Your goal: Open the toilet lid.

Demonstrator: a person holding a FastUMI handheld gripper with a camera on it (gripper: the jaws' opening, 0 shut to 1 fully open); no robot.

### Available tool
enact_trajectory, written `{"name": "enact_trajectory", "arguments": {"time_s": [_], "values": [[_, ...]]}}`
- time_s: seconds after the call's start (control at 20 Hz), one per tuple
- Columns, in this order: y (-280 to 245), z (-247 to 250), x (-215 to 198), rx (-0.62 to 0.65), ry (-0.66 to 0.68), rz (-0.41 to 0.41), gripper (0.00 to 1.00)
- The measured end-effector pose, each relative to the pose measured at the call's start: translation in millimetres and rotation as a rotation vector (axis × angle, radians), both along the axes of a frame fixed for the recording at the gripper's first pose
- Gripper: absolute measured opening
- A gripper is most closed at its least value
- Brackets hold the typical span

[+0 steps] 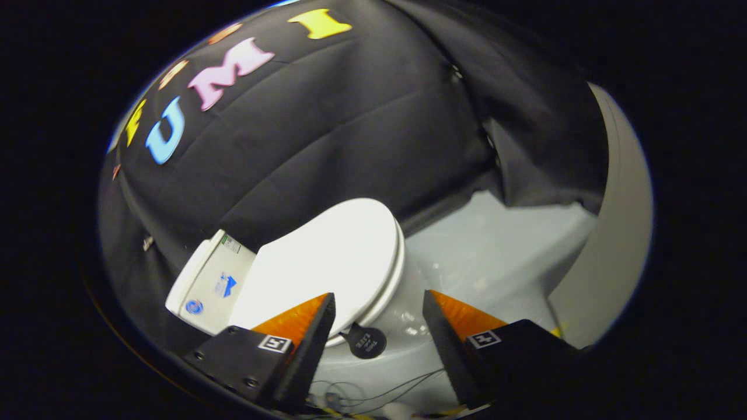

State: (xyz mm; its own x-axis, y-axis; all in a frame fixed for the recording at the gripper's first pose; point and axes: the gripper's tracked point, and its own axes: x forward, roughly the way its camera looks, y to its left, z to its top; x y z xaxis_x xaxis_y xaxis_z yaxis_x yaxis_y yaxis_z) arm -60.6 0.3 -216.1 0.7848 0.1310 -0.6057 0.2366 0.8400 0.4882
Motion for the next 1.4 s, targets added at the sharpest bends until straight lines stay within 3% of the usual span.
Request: {"name": "enact_trajectory", "arguments": {"time_s": [0.05,0.2,0.3,0.4,0.45,0.75,1.4], "values": [[1,-10,-3,0.046,0.027,-0.011,0.77],[14,-27,-12,0.169,0.079,-0.009,0.75],[14,-31,-11,0.222,0.09,-0.024,0.54],[20,-29,-14,0.287,0.106,-0.023,0.54],[23,-29,-13,0.316,0.11,-0.019,0.37],[46,-32,-16,0.397,0.123,0.037,0.38],[49,-36,-15,0.49,0.112,0.011,0.38]]}}
